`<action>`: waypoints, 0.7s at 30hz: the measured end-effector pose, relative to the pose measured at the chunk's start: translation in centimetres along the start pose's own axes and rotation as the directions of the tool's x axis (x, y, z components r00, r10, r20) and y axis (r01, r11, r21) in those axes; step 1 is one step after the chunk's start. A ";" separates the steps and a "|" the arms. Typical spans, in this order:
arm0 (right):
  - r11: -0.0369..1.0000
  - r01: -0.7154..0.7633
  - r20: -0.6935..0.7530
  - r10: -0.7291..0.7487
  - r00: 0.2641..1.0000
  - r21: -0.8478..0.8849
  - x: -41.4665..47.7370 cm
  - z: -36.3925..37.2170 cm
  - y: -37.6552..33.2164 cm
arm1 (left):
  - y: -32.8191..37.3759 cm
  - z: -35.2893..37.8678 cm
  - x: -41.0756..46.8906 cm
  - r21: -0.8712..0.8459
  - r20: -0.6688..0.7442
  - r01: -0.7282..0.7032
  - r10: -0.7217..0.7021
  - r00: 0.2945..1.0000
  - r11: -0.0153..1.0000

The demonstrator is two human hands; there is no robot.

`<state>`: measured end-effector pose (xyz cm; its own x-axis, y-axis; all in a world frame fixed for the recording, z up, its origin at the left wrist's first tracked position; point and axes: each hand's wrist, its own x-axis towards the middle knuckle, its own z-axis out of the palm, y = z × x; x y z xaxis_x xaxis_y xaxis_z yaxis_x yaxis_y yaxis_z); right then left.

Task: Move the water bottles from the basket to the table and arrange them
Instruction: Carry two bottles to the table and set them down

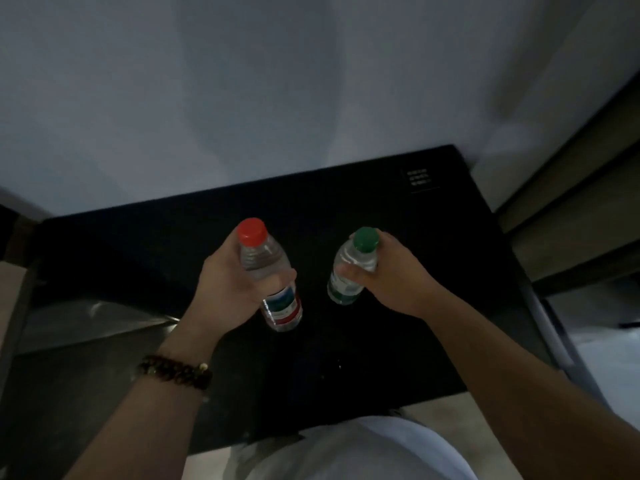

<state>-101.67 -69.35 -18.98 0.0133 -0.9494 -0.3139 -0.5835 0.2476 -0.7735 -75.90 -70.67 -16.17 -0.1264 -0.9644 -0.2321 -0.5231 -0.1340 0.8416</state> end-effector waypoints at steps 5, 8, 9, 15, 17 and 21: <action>0.998 0.019 -0.037 -0.021 0.999 -0.061 0.0 -9.3 6.3 | 6.2 9.7 1.5 0.080 0.009 -0.080 0.080 0.997 0.994; 0.996 0.000 -0.089 -0.008 0.996 -0.090 0.0 -13.4 9.6 | 8.8 14.7 2.4 0.062 0.020 -0.135 0.134 0.991 0.989; 0.995 -0.007 -0.104 -0.003 0.995 -0.101 0.2 -14.4 10.8 | 9.5 16.1 2.8 0.050 0.035 -0.147 0.145 0.989 0.988; 0.990 -0.025 -0.109 0.010 0.994 -0.140 1.0 -19.2 15.6 | 12.5 23.2 5.1 0.120 0.103 -0.196 0.184 0.978 0.973; 0.990 -0.050 -0.126 0.033 0.991 -0.133 1.0 -20.0 16.8 | 12.9 24.8 5.6 0.154 0.107 -0.197 0.181 0.978 0.968; 0.989 -0.069 -0.122 0.053 0.991 -0.134 1.6 -20.4 19.0 | 13.1 27.0 6.1 0.158 0.094 -0.195 0.181 0.979 0.968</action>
<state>-129.32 -70.13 -22.99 -0.1162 -0.9515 -0.2849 -0.6868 0.2842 -0.6690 -106.28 -72.15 -19.77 -0.2980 -0.9469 -0.1204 -0.6148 0.0939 0.7830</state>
